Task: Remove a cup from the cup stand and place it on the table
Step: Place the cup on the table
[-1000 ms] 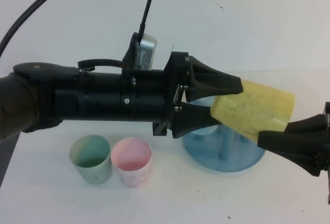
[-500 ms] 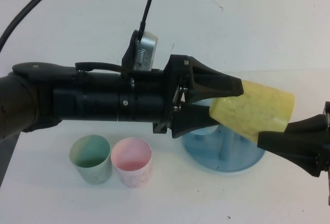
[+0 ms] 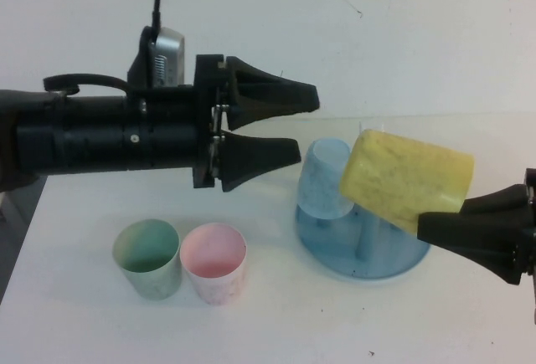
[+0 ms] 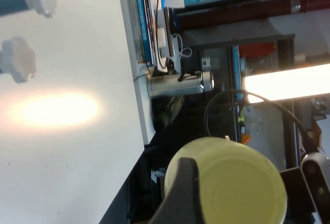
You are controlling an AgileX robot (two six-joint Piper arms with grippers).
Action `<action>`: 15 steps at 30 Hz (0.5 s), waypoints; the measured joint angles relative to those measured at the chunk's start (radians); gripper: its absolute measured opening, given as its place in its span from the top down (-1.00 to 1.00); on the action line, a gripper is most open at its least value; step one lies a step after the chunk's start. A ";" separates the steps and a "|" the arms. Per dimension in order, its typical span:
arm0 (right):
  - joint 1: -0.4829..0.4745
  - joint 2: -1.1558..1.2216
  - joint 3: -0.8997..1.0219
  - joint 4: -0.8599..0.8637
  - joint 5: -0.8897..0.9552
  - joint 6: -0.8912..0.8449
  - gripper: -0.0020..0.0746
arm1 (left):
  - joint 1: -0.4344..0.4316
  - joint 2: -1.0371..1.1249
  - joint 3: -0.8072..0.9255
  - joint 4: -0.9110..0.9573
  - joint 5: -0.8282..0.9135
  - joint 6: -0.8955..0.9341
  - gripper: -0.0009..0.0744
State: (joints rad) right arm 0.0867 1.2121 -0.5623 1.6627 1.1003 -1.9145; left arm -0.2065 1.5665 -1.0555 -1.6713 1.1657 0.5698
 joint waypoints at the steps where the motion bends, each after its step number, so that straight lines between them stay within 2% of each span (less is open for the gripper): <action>1: 0.000 -0.005 -0.015 -0.024 -0.011 0.024 0.89 | 0.016 0.000 0.000 0.000 0.002 0.000 -0.62; 3: 0.000 -0.021 -0.072 -0.127 -0.043 0.109 0.89 | 0.043 0.000 0.000 0.000 0.002 0.000 -0.56; 6: 0.000 -0.046 -0.202 -0.396 -0.062 0.312 0.89 | 0.084 0.000 0.000 0.055 0.002 0.001 -0.23; 10: 0.000 -0.049 -0.398 -0.720 -0.031 0.633 0.89 | 0.124 -0.002 0.000 0.175 0.006 0.002 0.59; 11: 0.000 -0.048 -0.439 -0.781 -0.016 0.692 0.89 | 0.129 -0.002 0.000 0.198 0.006 0.002 0.72; 15: 0.000 -0.014 -0.560 -0.958 0.063 0.871 0.89 | 0.132 -0.003 0.000 0.235 0.010 0.004 0.92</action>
State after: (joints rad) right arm 0.0867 1.1982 -1.1224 0.7051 1.1637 -1.0439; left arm -0.0747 1.5632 -1.0555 -1.4361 1.1762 0.5741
